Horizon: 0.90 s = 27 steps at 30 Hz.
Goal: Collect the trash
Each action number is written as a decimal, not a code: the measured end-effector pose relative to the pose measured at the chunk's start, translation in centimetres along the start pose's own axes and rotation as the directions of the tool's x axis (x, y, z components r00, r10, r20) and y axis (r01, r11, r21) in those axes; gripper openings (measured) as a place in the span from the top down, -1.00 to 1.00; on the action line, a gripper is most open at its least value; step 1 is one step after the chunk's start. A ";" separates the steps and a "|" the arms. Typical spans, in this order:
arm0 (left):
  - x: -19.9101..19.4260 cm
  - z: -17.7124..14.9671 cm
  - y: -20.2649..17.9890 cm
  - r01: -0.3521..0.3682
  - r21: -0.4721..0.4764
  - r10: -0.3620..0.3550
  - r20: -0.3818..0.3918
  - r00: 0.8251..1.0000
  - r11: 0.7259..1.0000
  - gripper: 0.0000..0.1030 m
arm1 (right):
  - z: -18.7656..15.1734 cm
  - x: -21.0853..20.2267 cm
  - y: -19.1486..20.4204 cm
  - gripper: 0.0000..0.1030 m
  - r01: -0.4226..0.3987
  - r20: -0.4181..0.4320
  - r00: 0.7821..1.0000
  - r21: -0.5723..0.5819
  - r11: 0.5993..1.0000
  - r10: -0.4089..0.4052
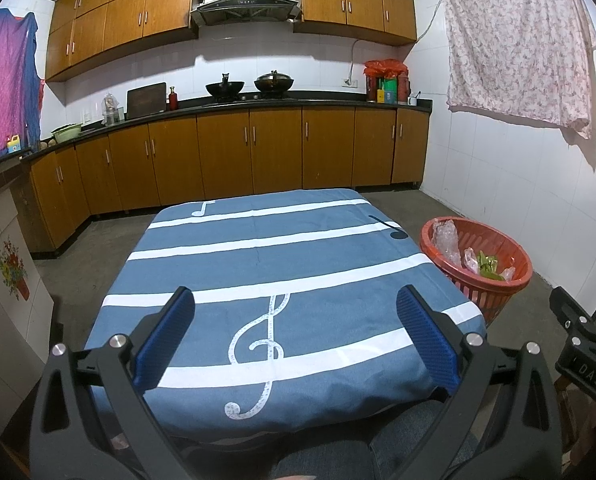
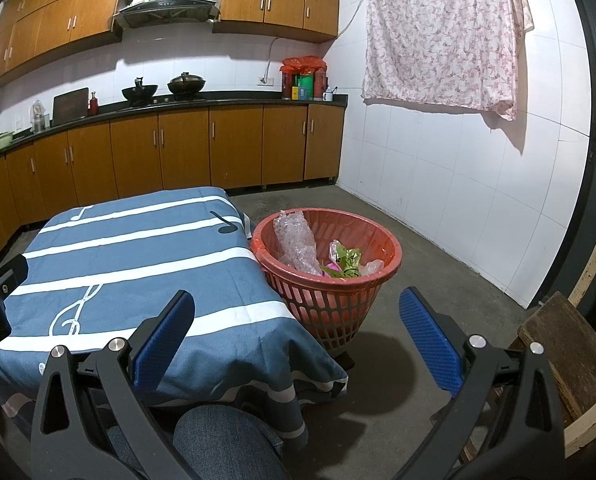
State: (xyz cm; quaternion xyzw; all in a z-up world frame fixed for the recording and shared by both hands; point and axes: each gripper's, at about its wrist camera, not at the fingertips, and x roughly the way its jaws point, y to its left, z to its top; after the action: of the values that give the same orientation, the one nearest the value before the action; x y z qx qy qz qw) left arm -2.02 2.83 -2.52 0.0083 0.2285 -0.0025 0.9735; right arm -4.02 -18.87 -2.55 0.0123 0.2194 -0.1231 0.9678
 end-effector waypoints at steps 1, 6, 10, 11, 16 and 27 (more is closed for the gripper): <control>0.0 -0.1 -0.1 -0.002 0.000 0.002 0.000 1.000 1.000 -0.92 | 0.0 0.0 0.0 -0.97 0.000 0.000 1.000 0.000 1.000 0.000; 0.0 -0.2 0.0 -0.001 0.001 0.001 0.001 1.000 1.000 -0.92 | 0.0 0.0 0.0 -0.97 -0.001 -0.001 1.000 -0.001 1.000 0.001; 0.1 -0.3 0.0 -0.004 -0.005 0.004 0.000 1.000 1.000 -0.92 | 0.1 0.0 0.0 -0.97 0.000 -0.001 1.000 0.000 1.000 0.000; 0.2 -0.3 -0.1 -0.005 -0.006 0.005 -0.002 1.000 1.000 -0.92 | 0.0 0.0 0.0 -0.97 0.000 -0.001 1.000 0.000 1.000 0.000; 0.1 -0.2 -0.2 -0.006 -0.007 0.006 -0.007 1.000 1.000 -0.92 | 0.0 0.0 -0.1 -0.97 0.000 -0.002 1.000 0.000 1.000 0.000; 0.1 -0.2 -0.1 -0.003 -0.010 0.003 -0.010 1.000 1.000 -0.92 | 0.0 0.0 -0.1 -0.97 -0.001 -0.002 1.000 -0.002 1.000 0.001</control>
State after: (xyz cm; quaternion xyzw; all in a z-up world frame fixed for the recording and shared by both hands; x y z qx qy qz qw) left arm -2.00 2.75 -2.80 0.0040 0.2332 -0.0001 0.9724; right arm -4.06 -18.98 -2.49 0.0117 0.2205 -0.1226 0.9676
